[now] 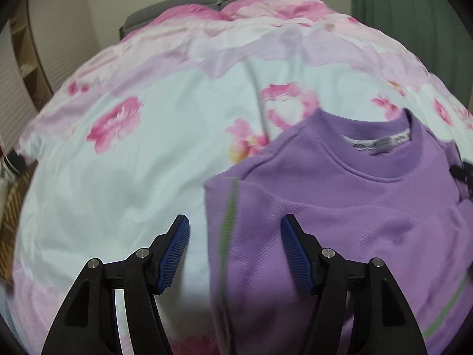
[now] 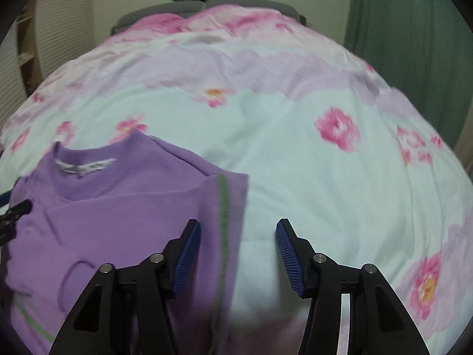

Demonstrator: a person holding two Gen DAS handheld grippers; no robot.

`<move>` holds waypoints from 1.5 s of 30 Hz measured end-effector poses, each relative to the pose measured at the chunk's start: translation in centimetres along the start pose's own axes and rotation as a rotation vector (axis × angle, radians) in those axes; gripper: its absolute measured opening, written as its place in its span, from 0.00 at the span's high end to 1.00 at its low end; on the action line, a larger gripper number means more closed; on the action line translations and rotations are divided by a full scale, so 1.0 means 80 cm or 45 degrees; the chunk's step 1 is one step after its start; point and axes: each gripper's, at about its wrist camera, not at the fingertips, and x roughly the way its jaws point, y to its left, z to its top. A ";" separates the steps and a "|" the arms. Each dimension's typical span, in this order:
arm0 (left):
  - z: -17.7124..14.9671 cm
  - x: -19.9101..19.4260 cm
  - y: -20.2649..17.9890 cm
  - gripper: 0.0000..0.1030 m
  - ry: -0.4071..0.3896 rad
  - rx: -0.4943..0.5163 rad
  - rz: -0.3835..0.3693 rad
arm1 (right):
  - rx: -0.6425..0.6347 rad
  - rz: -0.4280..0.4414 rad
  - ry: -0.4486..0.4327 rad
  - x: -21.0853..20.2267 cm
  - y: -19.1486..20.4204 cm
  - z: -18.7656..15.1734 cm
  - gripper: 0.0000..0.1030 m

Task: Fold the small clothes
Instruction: 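Move both tools open toward the sweatshirt hem, then pull both open tools back above the ribbed hem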

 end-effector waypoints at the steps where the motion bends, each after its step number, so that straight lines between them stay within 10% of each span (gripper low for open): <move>1: -0.001 0.004 0.002 0.35 0.000 -0.006 0.006 | 0.000 -0.005 0.002 0.003 -0.001 -0.001 0.48; 15: -0.001 -0.047 -0.015 0.32 -0.059 0.058 0.074 | 0.010 0.036 -0.100 -0.058 -0.003 -0.011 0.40; 20: -0.021 -0.108 -0.027 0.16 -0.099 0.058 0.081 | -0.035 0.056 -0.178 -0.124 -0.002 -0.042 0.38; 24: -0.047 -0.156 -0.035 0.12 -0.119 0.057 0.085 | -0.029 0.050 -0.232 -0.171 -0.011 -0.076 0.24; 45: -0.249 -0.276 -0.037 0.06 -0.110 -0.101 0.059 | 0.115 0.120 -0.164 -0.284 -0.031 -0.257 0.24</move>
